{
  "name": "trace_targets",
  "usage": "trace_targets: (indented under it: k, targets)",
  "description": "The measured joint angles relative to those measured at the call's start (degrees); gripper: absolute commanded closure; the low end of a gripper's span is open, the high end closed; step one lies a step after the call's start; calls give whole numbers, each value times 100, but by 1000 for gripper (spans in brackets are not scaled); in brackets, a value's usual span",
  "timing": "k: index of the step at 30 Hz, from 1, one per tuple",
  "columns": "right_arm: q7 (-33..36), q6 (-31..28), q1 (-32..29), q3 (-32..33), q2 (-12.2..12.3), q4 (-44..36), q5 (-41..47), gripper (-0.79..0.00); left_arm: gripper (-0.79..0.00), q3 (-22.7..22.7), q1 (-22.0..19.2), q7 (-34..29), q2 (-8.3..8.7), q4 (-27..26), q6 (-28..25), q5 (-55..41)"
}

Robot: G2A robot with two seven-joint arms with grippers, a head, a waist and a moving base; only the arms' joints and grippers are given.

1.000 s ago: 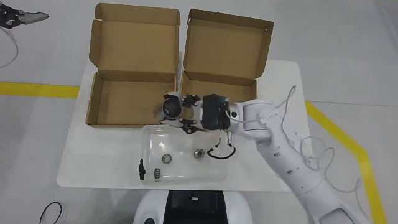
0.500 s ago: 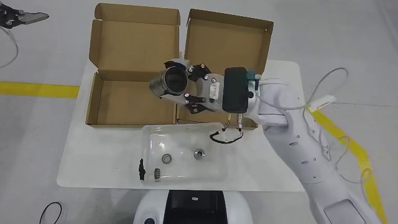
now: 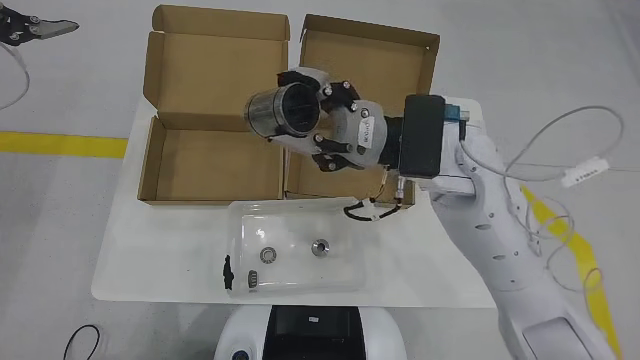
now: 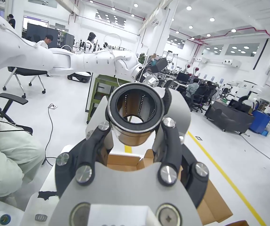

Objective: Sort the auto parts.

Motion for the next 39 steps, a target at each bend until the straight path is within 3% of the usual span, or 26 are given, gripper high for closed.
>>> trace_targets:
  k: [14,23,31,39]
  targets:
    - [-72,-129,-623,7,67,388,-708,0,-785,0,0,0,0,0,0,0]
    - [1241,816,-1096,21,134,639,-1269,0,-785,0,0,0,0,0,0,0]
    - [2285,1435,-1125,-145,112,1068,-1263,0,-785,0,0,0,0,0,0,0]
    - [2568,1657,-899,-422,24,1913,-1023,0,-785,0,0,0,0,0,0,0]
